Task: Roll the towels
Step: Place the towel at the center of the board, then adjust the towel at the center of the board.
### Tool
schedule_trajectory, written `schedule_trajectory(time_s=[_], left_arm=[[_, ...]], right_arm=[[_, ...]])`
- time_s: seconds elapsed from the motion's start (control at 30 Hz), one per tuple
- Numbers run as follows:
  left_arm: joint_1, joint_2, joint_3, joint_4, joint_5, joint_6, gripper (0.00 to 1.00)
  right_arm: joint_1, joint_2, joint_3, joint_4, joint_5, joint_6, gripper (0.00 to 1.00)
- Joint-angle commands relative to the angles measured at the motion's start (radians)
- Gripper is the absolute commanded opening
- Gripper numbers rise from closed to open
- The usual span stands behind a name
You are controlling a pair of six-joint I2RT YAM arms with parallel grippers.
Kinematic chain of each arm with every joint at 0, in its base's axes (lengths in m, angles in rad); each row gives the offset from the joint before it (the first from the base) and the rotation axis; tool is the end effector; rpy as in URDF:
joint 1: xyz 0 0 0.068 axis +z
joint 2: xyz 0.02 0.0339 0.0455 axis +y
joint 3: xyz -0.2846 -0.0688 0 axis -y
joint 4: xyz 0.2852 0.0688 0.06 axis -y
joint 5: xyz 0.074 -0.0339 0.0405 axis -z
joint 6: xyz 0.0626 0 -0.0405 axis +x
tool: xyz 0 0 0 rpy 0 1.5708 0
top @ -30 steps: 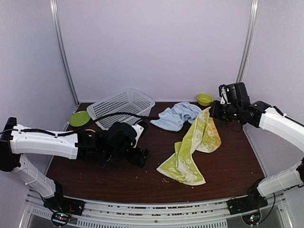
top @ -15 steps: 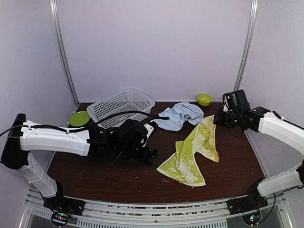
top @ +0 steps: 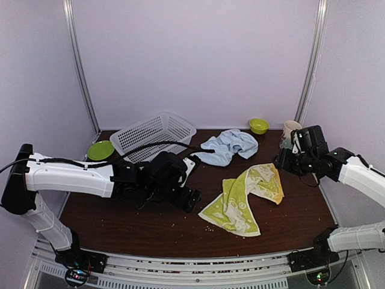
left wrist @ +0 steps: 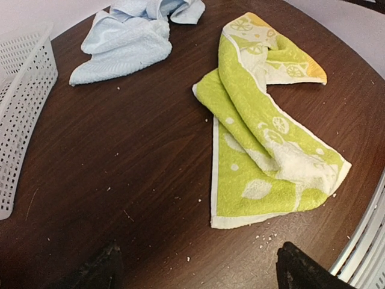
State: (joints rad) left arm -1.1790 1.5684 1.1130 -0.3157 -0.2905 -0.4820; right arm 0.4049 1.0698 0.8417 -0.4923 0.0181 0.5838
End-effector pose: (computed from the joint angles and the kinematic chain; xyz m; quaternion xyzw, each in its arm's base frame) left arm 0.1685 -0.3609 0.2332 0.2583 0.8759 -0.1944 0.3582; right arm 0.2554 0.1082 0.2670 0.0851 0.9069 0.1885 0.3670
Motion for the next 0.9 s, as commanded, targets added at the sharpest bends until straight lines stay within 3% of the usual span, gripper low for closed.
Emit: schedule_trajectory(time_s=[0.0,0.27,0.57,0.87], left_arm=[[0.003,-0.025,-0.014,0.007,0.004,-0.019,0.90],[-0.001,-0.057,-0.044,0.012,-0.005,-0.041,0.90],[-0.029,-0.085,-0.083,0.012,-0.029,-0.071,0.89],[-0.056,-0.127,-0.132,0.012,-0.061,-0.096,0.89]], right_arm=[[0.098,-0.078,-0.109,-0.089,-0.085,0.033,0.62],[0.384,-0.120,-0.337,-0.012,-0.112,0.204,0.46],[0.509,-0.016,-0.432,0.136,-0.129,0.318,0.35],[0.614,0.139,-0.402,0.235,-0.119,0.402,0.19]])
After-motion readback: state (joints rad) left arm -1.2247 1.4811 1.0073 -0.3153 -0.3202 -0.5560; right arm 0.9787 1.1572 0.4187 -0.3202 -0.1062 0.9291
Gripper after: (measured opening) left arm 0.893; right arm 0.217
